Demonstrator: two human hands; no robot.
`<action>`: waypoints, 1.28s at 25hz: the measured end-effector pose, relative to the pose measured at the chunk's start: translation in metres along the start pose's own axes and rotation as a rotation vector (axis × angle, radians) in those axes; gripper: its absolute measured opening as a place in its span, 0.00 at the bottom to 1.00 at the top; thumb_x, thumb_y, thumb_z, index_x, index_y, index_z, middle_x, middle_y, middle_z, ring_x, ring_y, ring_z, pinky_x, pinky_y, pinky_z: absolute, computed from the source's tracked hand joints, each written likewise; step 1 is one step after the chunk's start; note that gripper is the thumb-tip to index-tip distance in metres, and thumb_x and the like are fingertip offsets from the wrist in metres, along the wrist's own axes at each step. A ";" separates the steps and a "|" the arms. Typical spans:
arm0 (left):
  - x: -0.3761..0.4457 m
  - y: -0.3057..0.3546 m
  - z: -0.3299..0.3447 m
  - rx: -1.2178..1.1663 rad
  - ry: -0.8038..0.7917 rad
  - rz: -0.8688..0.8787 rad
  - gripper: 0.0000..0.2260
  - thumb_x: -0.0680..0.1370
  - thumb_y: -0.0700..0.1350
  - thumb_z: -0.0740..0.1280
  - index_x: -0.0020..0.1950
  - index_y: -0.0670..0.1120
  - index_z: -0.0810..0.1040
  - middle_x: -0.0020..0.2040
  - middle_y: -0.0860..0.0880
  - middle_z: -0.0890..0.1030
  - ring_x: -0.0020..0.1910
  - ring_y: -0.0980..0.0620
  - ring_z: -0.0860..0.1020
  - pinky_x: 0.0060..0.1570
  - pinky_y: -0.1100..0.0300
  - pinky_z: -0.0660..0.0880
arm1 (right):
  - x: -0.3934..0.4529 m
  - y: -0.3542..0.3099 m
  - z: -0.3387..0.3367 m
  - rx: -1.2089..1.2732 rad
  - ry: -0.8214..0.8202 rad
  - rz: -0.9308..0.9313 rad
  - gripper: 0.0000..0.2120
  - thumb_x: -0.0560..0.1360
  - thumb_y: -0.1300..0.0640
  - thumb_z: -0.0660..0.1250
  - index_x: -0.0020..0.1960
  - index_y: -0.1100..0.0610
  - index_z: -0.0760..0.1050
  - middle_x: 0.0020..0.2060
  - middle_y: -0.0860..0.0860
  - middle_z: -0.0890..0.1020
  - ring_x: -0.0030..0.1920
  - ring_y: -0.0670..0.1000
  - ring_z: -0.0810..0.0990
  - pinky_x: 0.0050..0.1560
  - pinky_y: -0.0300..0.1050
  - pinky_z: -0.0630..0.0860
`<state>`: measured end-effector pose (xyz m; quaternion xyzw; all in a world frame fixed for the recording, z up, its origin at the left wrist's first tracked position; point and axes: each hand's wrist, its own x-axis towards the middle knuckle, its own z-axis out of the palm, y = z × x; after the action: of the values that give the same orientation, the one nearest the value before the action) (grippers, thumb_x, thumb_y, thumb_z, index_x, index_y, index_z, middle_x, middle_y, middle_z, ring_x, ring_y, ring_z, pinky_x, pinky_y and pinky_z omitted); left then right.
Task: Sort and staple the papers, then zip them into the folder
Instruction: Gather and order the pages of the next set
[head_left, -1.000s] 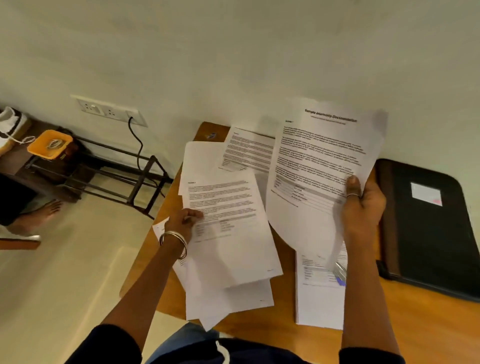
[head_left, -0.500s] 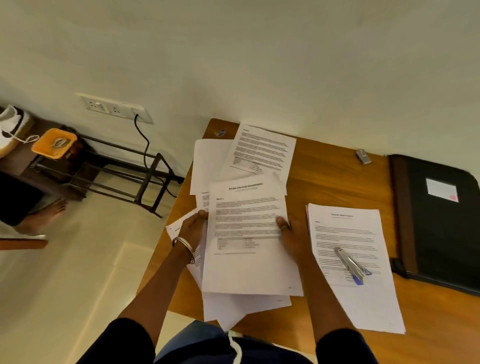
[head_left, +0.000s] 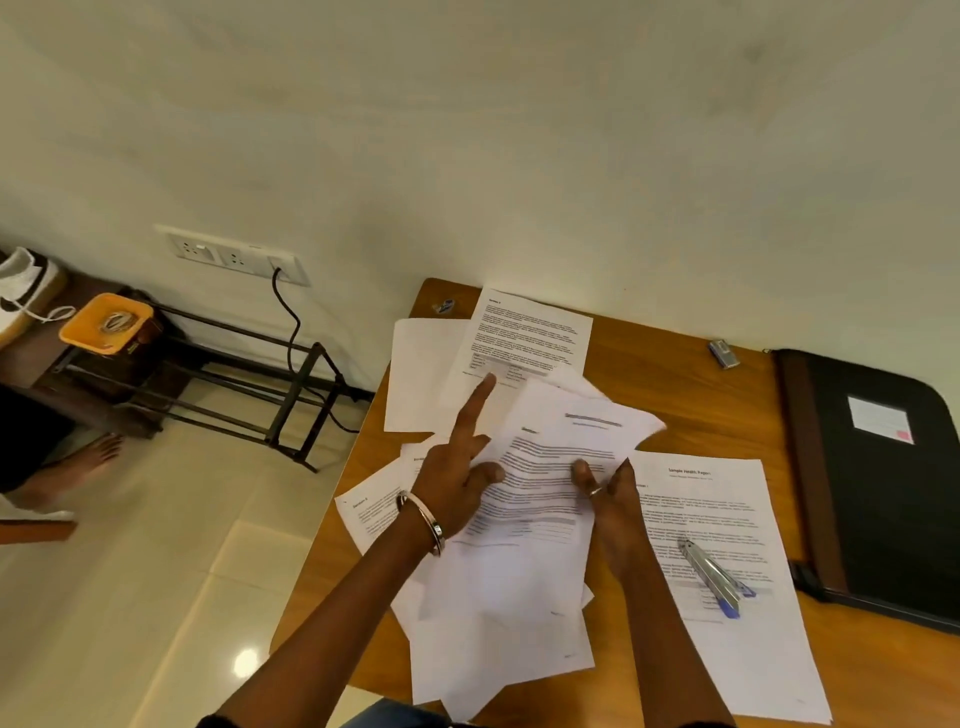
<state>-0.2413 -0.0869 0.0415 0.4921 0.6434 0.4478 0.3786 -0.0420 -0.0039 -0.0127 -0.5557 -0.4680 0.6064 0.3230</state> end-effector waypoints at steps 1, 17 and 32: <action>0.003 0.008 0.003 -0.086 -0.032 0.041 0.40 0.74 0.42 0.67 0.72 0.68 0.46 0.70 0.53 0.70 0.59 0.52 0.78 0.51 0.59 0.79 | -0.001 0.000 -0.004 0.081 -0.011 -0.019 0.28 0.67 0.48 0.76 0.64 0.51 0.72 0.56 0.45 0.82 0.55 0.47 0.82 0.53 0.47 0.80; -0.065 -0.089 -0.044 0.503 0.523 -0.809 0.08 0.76 0.42 0.67 0.53 0.43 0.80 0.51 0.43 0.82 0.46 0.42 0.80 0.47 0.51 0.79 | 0.022 0.011 -0.042 0.356 0.422 0.217 0.10 0.74 0.62 0.70 0.54 0.54 0.81 0.53 0.52 0.83 0.56 0.54 0.81 0.59 0.54 0.76; -0.038 -0.080 -0.009 0.232 0.354 -0.876 0.29 0.69 0.51 0.74 0.64 0.42 0.67 0.54 0.44 0.77 0.48 0.43 0.77 0.45 0.53 0.76 | 0.018 0.012 -0.016 0.547 0.179 0.494 0.15 0.81 0.54 0.60 0.63 0.61 0.73 0.55 0.55 0.80 0.50 0.51 0.80 0.40 0.42 0.81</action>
<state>-0.2642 -0.1353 -0.0301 0.1300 0.8903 0.2485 0.3588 -0.0276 0.0116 -0.0294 -0.5957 -0.1106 0.7177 0.3433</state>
